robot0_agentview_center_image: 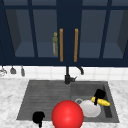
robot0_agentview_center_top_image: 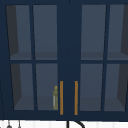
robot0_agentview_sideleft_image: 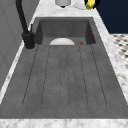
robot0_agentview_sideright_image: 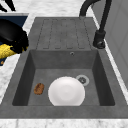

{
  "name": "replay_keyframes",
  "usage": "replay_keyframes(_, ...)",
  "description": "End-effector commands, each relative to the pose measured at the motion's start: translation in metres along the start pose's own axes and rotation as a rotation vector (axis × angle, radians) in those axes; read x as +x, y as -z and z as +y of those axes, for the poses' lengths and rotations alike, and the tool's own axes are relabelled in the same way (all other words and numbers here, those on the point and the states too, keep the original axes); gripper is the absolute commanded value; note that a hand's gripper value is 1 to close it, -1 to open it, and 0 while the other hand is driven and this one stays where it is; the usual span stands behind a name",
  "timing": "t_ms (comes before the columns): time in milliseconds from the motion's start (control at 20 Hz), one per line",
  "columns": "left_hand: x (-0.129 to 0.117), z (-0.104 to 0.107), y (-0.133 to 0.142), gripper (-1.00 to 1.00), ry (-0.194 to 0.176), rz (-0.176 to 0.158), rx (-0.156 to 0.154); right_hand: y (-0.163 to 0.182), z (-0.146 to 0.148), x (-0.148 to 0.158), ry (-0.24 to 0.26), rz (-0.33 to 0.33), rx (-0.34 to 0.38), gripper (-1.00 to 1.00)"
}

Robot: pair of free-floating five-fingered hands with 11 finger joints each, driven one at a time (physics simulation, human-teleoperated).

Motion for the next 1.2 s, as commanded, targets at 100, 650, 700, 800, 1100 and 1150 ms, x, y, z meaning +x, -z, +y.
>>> replay_keyframes(100, 0.0, 0.0, 0.0, 0.0, 0.0, 0.0, 0.0, -0.01, 0.014, 0.038, -0.008, -0.039, -0.049, 1.0)
replay_keyframes(650, 0.0, 0.0, 0.0, 0.0, 0.0, 0.0, 0.0, 0.028, 0.092, 0.047, -0.071, -0.264, 0.0, 1.0)
replay_keyframes(700, 0.0, 0.0, 0.0, 0.0, 0.0, 0.0, 0.0, 0.032, 0.099, 0.047, -0.072, -0.282, 0.003, 1.0)
replay_keyframes(800, 0.0, 0.0, 0.0, 0.0, 0.0, 0.0, 0.0, 0.039, 0.112, 0.045, -0.066, -0.318, 0.01, 1.0)
replay_keyframes(1100, 0.0, 0.0, 0.0, 0.0, 0.0, 0.0, 0.0, 0.068, 0.147, 0.042, -0.046, -0.385, 0.055, 1.0)
replay_keyframes(1150, 0.0, 0.0, 0.0, 0.0, 0.0, 0.0, 0.0, 0.074, 0.151, 0.04, -0.04, -0.39, 0.064, 1.0)
